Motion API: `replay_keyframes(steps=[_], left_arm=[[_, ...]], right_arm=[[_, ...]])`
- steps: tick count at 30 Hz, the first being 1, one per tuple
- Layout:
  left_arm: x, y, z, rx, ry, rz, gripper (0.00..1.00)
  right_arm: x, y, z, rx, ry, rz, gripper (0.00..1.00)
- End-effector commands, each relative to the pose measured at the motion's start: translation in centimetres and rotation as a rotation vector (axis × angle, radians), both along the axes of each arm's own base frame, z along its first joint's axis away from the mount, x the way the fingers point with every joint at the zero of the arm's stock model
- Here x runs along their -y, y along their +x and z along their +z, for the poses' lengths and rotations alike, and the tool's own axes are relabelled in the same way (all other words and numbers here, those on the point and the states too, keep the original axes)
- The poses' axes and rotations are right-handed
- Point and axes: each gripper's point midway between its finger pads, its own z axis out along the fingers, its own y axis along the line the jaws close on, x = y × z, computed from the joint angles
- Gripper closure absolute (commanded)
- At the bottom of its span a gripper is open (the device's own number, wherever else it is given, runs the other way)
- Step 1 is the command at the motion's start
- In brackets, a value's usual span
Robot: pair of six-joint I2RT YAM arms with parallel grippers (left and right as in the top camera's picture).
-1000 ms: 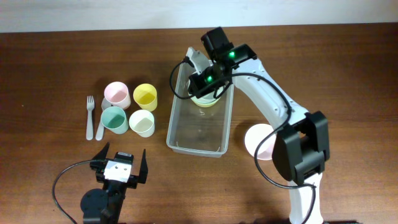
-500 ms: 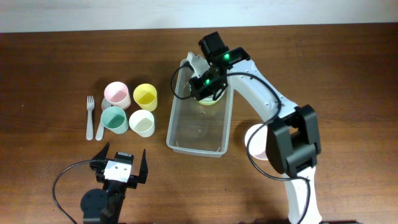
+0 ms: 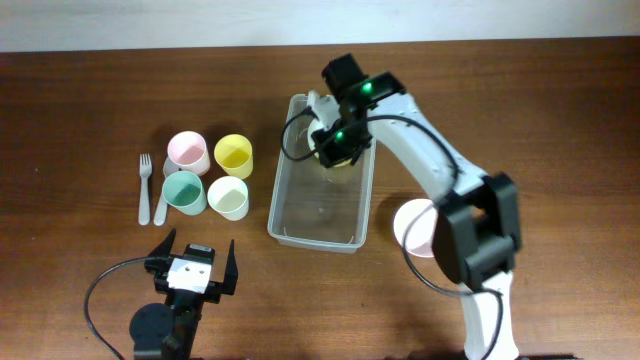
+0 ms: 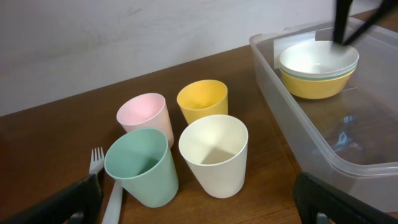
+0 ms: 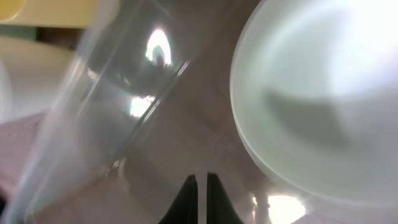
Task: Pack container
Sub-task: 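Move the right gripper to the pink bowl and grasp its rim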
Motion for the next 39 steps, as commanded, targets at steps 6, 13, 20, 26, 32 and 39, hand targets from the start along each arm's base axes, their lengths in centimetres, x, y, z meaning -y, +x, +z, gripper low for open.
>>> replay_keyframes(steps=[6, 13, 20, 26, 32, 39], left_arm=[[0.3, 0.0, -0.1, -0.001, -0.015, -0.013, 0.00], [0.3, 0.0, -0.1, -0.001, -0.015, -0.013, 0.00], [0.3, 0.0, -0.1, -0.001, -0.015, -0.013, 0.00], [0.3, 0.0, -0.1, -0.001, -0.015, -0.013, 0.00], [0.3, 0.0, -0.1, -0.001, -0.015, -0.013, 0.00], [0.3, 0.0, -0.1, -0.001, -0.015, -0.013, 0.00]], right_arm=[[12.8, -2.3, 18.5, 0.336, -0.149, -0.453, 0.70], [22.3, -6.1, 17.6, 0.149, -0.254, -0.705, 0.68], [25.0, -8.3, 10.7, -0.113, -0.275, -0.773, 0.67], [24.6, -10.9, 2.1, -0.296, -0.299, -0.755, 0.65], [22.4, -13.6, -4.2, -0.414, -0.202, -0.700, 0.64], [21.9, -15.4, -8.2, -0.442, -0.180, -0.705, 0.58]])
